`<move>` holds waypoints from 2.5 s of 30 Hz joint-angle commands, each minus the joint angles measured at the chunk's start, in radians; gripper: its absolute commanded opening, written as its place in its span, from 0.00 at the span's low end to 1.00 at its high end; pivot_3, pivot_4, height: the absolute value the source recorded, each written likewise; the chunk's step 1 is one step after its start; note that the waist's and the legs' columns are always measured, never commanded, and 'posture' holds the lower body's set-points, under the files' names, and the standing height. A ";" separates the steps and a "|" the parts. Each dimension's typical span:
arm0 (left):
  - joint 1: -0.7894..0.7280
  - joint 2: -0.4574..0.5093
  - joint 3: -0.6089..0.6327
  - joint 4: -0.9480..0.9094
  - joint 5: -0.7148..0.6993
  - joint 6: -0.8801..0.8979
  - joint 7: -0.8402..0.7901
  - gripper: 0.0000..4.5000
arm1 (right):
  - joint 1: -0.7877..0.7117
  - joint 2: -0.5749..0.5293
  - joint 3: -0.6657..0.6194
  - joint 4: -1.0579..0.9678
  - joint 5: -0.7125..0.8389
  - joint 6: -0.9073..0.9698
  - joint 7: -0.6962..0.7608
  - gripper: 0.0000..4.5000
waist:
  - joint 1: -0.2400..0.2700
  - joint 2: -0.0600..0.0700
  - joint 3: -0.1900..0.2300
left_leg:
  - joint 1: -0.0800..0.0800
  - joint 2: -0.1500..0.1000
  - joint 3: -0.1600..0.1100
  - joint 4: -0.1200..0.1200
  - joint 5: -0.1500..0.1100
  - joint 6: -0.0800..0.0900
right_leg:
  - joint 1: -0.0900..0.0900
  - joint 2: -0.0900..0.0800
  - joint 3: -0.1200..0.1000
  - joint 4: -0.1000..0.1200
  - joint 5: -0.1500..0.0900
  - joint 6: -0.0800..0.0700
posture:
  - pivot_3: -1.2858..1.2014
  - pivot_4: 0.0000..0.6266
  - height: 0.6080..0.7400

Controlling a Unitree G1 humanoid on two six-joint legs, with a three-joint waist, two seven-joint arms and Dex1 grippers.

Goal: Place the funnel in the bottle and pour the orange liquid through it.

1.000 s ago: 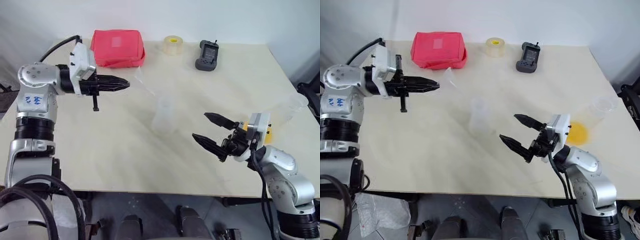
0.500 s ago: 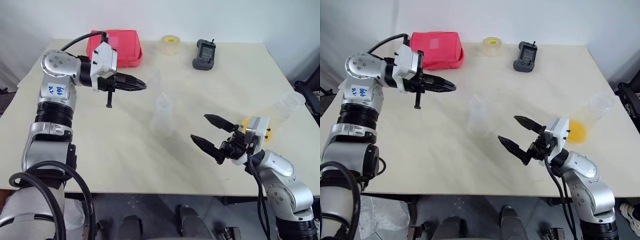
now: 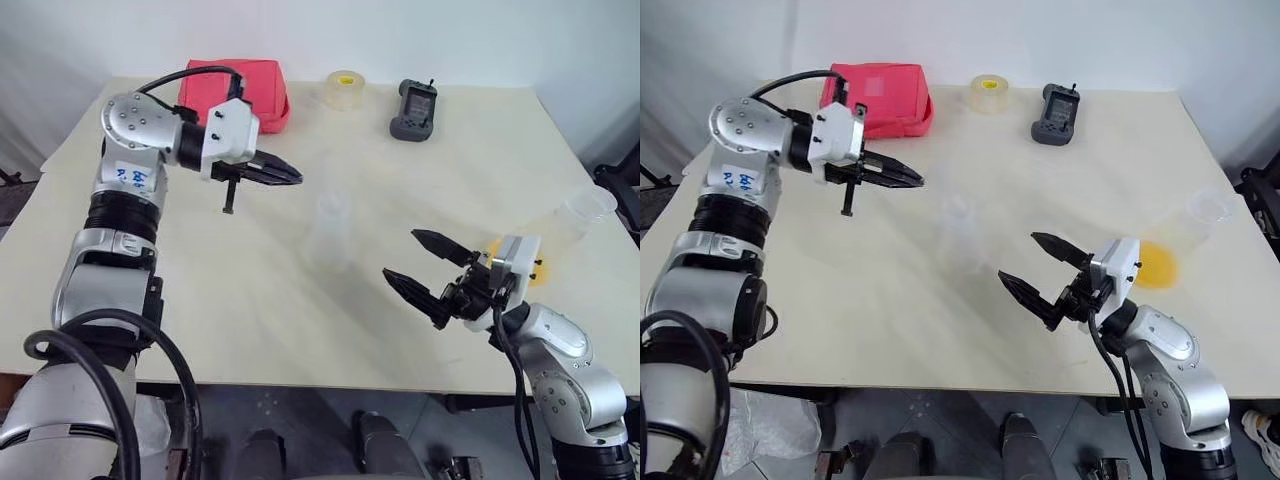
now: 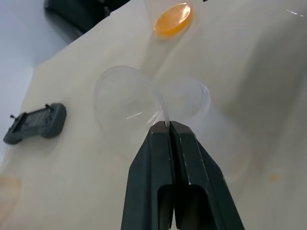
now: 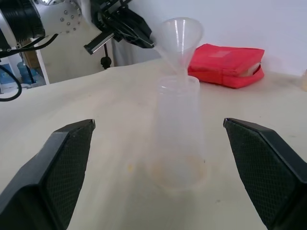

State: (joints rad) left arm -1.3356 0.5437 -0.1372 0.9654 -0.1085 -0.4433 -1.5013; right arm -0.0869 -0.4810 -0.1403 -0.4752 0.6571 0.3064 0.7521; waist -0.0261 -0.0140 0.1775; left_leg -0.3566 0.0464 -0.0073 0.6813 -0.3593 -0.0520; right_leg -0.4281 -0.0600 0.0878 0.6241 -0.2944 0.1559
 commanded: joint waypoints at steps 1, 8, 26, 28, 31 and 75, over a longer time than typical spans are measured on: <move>-0.052 -0.013 -0.010 0.015 0.007 -0.011 -0.096 0.21 | -0.010 0.000 -0.010 -0.031 0.005 -0.023 0.000 1.00 | 0.000 0.000 0.000 | 0.000 0.000 0.000 0.000 0.000 0.000 | 0.000 0.000 0.000 0.000 0.000 0.000 | 0.52 0.24 1.00; -0.054 -0.007 -0.036 0.006 -0.007 -0.010 -0.113 0.68 | 0.001 -0.005 -0.021 -0.040 0.007 -0.023 -0.005 1.00 | -0.002 0.000 0.000 | 0.000 0.000 0.000 0.000 0.000 0.000 | 0.000 0.000 0.000 0.001 0.000 0.000 | 0.52 0.24 1.00; 0.430 0.111 0.313 -0.624 -0.269 0.554 0.342 1.00 | -0.007 0.014 -0.069 -0.035 -0.034 -0.018 -0.149 1.00 | -0.002 0.001 0.000 | 0.001 0.001 -0.002 0.001 0.000 0.000 | 0.000 0.000 0.001 0.004 0.000 0.000 | 0.52 0.24 1.00; 0.499 0.121 0.341 -0.695 -0.289 0.608 0.386 1.00 | -0.002 0.021 -0.081 -0.033 -0.034 -0.011 -0.180 1.00 | 0.000 0.001 0.000 | 0.001 0.001 -0.002 0.001 0.000 0.000 | 0.000 0.000 0.001 0.004 0.000 0.000 | 0.52 0.24 1.00; 0.617 0.124 0.391 -0.768 -0.320 0.632 0.425 1.00 | 0.030 0.018 -0.105 -0.037 -0.043 -0.008 -0.206 1.00 | 0.001 0.001 0.000 | 0.001 0.000 -0.002 0.001 0.000 0.000 | 0.000 -0.001 0.001 0.004 0.000 0.000 | 0.52 0.24 1.00; 0.883 0.093 0.375 -0.780 -0.425 0.614 0.295 1.00 | 0.000 0.050 -0.354 0.062 -0.261 0.035 -0.609 1.00 | -0.003 0.001 0.000 | 0.004 0.000 0.000 -0.001 -0.001 0.002 | 0.000 0.000 0.003 0.003 -0.001 -0.001 | 0.52 0.24 1.00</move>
State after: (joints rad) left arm -0.4571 0.6265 0.2130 0.2300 -0.5081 0.1714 -1.2130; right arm -0.0921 -0.4297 -0.4746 -0.3651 0.3922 0.3508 0.1512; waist -0.0294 -0.0127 0.1773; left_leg -0.3525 0.0465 -0.0068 0.6806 -0.3601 -0.0504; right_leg -0.4282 -0.0599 0.0906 0.6272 -0.2950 0.1546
